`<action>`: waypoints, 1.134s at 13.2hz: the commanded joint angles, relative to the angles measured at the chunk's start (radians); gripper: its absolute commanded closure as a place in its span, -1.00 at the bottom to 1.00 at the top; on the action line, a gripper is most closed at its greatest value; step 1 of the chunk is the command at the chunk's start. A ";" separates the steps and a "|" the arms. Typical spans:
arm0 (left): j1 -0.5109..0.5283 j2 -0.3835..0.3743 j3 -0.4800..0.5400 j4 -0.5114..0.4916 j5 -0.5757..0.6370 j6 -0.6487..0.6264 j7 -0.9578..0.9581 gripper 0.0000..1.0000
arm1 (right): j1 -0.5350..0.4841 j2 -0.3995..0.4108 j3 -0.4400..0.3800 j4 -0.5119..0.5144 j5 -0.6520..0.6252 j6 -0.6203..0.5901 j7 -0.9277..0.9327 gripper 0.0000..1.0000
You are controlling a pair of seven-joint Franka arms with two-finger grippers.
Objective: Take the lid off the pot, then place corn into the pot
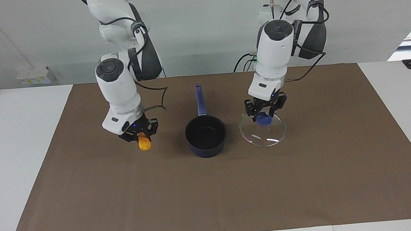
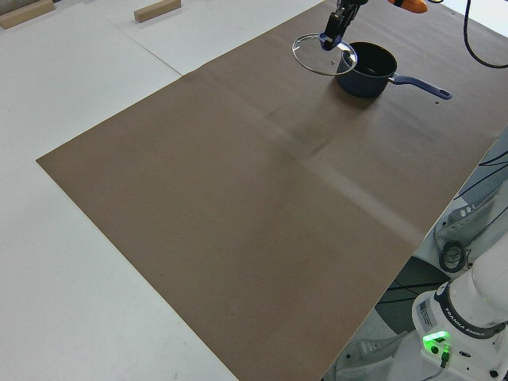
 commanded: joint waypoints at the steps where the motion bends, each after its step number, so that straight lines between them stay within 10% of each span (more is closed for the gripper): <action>1: 0.070 -0.125 -0.011 -0.218 0.016 0.123 0.099 1.00 | 0.080 0.024 0.002 0.046 0.025 0.006 0.157 1.00; 4: 0.180 -0.222 -0.013 -0.416 0.015 0.244 0.262 1.00 | 0.150 0.081 0.015 0.101 0.047 0.035 0.301 1.00; 13: 0.381 -0.135 -0.013 -0.588 0.007 0.476 0.529 1.00 | 0.250 0.164 0.022 0.083 0.058 0.104 0.393 1.00; 14: 0.386 -0.123 -0.013 -0.587 0.007 0.485 0.544 0.87 | 0.250 0.168 0.022 0.080 0.058 0.108 0.393 1.00; 15: 0.387 -0.122 -0.011 -0.581 0.007 0.476 0.558 -0.75 | 0.252 0.176 0.022 0.080 0.058 0.109 0.393 1.00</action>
